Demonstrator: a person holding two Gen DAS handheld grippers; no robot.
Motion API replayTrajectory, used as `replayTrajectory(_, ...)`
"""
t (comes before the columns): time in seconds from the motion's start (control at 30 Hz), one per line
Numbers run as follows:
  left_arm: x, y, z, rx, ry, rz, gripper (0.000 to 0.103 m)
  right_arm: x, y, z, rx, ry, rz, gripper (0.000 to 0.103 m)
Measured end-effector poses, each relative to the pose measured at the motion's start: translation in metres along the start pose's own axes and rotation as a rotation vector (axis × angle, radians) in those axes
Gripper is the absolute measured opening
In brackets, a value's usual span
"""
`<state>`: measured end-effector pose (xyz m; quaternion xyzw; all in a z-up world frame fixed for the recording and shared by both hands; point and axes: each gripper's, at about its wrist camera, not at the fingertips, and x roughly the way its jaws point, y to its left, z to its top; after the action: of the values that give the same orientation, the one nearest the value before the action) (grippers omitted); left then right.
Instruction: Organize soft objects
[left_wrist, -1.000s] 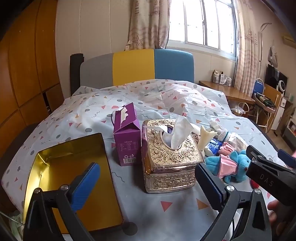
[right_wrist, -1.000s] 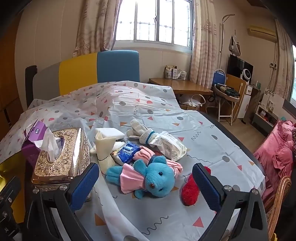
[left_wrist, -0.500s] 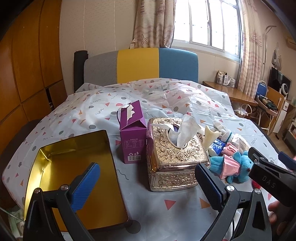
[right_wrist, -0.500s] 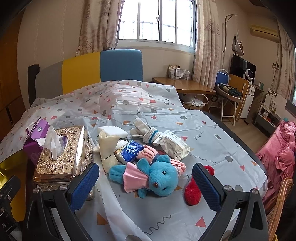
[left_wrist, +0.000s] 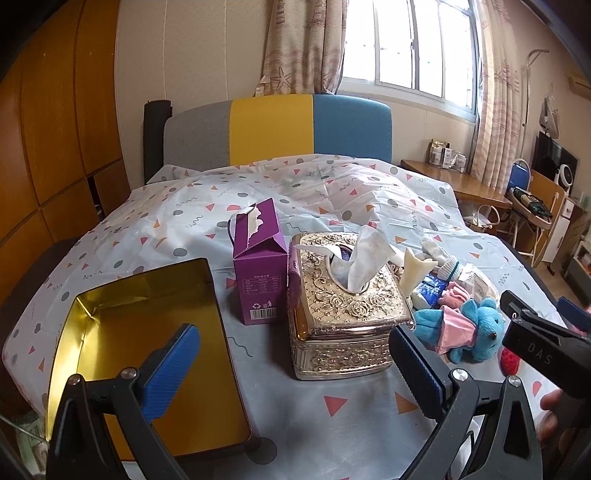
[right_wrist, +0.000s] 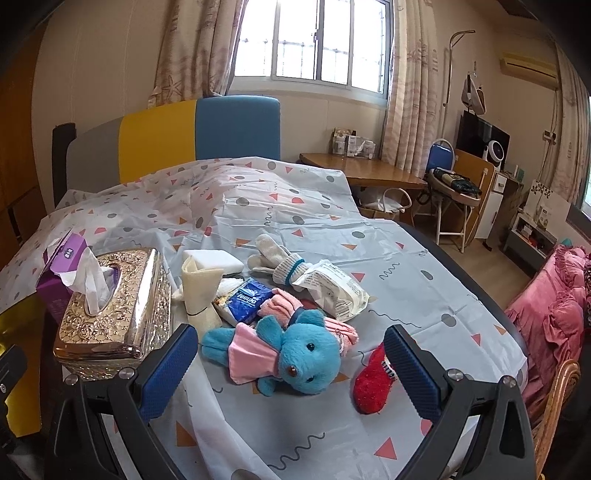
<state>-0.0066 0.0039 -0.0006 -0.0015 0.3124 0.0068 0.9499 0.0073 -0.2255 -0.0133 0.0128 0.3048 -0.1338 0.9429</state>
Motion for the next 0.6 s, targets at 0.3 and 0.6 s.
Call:
replayTrajectory(0.3,-0.001,-0.002,-0.001,0.008,0.0,-0.001,0.103,0.001,-0.016,0.009,0.022,-0.015,-0.011,0.103)
replayTrajectory(0.6,0.0,-0.003,-0.002,0.013,0.002,0.0,0.103,0.007,-0.03,0.013,0.047,-0.011,-0.025,0.103)
